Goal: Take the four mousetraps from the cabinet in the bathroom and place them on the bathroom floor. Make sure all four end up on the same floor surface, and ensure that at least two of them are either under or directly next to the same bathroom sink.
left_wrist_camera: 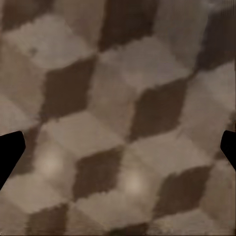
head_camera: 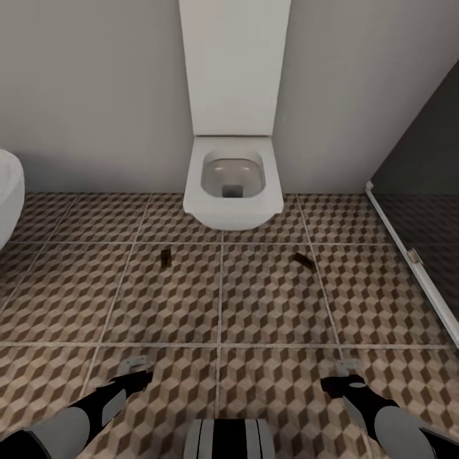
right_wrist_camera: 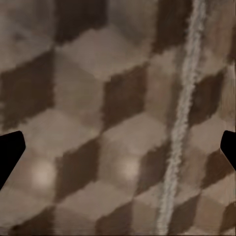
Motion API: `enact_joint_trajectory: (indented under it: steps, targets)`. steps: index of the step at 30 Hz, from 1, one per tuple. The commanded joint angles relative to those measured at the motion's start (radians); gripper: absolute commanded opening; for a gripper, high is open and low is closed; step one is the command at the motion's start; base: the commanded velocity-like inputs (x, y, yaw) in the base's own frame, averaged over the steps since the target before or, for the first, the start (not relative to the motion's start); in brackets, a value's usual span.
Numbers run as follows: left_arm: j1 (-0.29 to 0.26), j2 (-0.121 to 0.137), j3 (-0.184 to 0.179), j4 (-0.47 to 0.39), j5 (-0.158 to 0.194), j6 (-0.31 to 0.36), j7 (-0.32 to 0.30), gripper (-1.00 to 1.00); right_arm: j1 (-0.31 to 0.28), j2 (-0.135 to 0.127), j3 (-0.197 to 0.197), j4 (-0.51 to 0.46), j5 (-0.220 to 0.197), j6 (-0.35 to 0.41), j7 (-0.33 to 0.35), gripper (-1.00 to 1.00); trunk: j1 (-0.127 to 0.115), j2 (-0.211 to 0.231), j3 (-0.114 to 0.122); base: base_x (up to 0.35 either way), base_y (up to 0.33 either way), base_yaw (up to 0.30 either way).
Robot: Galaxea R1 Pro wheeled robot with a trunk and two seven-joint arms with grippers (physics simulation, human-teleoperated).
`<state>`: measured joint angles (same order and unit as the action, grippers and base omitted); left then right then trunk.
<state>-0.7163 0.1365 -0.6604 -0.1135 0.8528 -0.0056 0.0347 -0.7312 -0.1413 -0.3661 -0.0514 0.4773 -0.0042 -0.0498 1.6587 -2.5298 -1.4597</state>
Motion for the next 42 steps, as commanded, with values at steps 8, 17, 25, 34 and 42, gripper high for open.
enact_joint_trajectory:
  steps: [8, 17, 25, 34, 42]
  targets:
    - [0.0, 0.001, -0.008, -0.002, 0.008, -0.001, 0.004, 1.0, -0.001, 0.0, -0.008, 0.001, 0.01, 0.0, -0.002, 1.0, -0.001, 0.0, 0.0, -0.288, 0.0, 0.0]
    - [0.0, 0.001, -0.008, -0.002, 0.007, -0.002, 0.003, 1.0, -0.001, 0.0, -0.008, 0.001, 0.01, -0.001, -0.002, 1.0, -0.001, 0.0, 0.0, -0.082, 0.0, 0.0]
    - [0.0, 0.001, -0.008, -0.002, 0.006, -0.002, 0.003, 1.0, -0.001, 0.0, -0.008, 0.001, 0.01, -0.001, -0.002, 1.0, -0.001, 0.0, 0.0, -0.012, 0.0, 0.0]
    - [0.0, 0.002, -0.008, -0.002, 0.007, -0.001, 0.004, 1.0, -0.001, 0.0, -0.008, 0.001, 0.01, 0.0, -0.001, 1.0, -0.001, 0.0, 0.0, -0.002, 0.0, 0.0]
    - [0.0, 0.002, -0.008, -0.002, 0.008, 0.0, 0.004, 1.0, -0.001, 0.0, -0.008, 0.001, 0.011, 0.0, 0.001, 1.0, -0.001, 0.0, 0.0, 0.0, 0.0, 0.0]
